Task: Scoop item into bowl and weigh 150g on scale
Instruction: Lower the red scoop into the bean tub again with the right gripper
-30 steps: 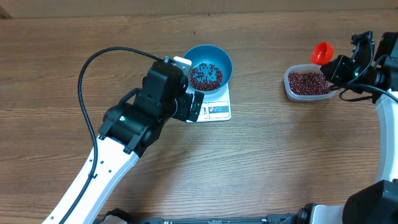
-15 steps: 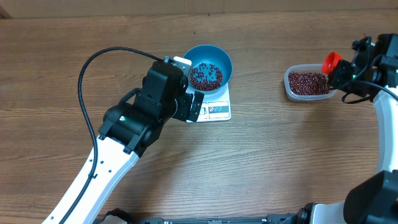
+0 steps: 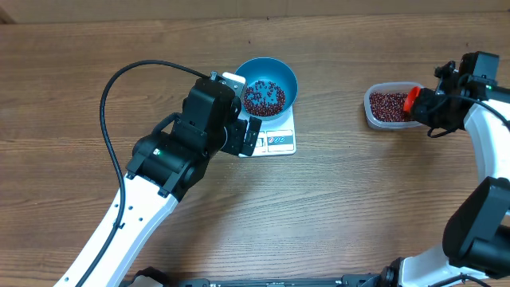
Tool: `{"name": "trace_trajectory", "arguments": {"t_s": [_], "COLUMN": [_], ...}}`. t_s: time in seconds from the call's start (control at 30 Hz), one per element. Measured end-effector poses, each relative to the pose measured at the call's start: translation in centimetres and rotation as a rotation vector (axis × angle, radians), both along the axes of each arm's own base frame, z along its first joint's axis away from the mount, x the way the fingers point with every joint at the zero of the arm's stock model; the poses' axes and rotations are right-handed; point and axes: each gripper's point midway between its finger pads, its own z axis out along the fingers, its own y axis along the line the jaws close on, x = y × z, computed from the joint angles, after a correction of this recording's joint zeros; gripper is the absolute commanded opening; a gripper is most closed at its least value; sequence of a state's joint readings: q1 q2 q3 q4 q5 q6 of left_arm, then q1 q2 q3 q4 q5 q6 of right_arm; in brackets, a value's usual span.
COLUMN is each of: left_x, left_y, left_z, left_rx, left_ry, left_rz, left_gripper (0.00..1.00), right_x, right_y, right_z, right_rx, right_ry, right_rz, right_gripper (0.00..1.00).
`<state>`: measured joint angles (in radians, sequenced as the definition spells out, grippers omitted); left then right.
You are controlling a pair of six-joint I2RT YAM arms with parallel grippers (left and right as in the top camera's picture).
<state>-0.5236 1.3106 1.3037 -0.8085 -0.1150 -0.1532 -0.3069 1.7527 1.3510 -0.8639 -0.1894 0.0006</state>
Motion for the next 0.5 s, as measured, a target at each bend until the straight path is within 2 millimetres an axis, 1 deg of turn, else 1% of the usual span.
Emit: {"name": "trace_trajectory", "arguments": {"t_s": [0.2,0.5], "left_x": [0.0,0.0], "left_y": [0.0,0.0], "left_z": [0.0,0.0], "left_rx": [0.0,0.0], "left_ry": [0.0,0.0], "left_rz": [0.0,0.0], "left_gripper": [0.99,1.0], "right_x": [-0.1,-0.3], "right_y": [-0.2,0.1], "right_z": [-1.4,-1.6], "right_rx": [-0.002,-0.001], "right_ry": [0.037,0.051], "right_rz": [-0.002,0.006], "right_gripper": [0.04,0.04]}}
